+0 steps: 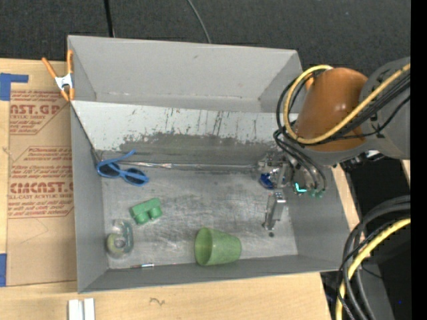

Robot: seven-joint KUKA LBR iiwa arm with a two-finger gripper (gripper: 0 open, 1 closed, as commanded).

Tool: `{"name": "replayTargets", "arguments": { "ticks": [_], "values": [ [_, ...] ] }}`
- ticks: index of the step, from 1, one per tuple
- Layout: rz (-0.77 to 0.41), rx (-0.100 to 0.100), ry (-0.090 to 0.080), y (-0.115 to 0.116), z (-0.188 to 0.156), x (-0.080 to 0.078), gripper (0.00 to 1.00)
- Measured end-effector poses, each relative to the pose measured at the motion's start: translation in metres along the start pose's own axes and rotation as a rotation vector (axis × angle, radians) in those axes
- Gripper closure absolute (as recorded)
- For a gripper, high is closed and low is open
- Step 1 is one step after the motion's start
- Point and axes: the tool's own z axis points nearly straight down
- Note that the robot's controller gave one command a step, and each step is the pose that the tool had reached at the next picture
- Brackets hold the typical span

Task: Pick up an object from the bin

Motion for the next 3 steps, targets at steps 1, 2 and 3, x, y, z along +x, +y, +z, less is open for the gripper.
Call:
{"name": "replayTargets", "arguments": {
  "ticks": [1, 2, 3],
  "values": [
    [-0.008, -0.003, 0.001, 0.072, 0.012, 0.065, 0.0],
    [0.04, -0.001, -0.011, 0.095, 0.072, 0.064, 0.0],
    [0.041, -0.001, -0.019, 0.094, 0.069, 0.061, 1.0]
  ]
}}
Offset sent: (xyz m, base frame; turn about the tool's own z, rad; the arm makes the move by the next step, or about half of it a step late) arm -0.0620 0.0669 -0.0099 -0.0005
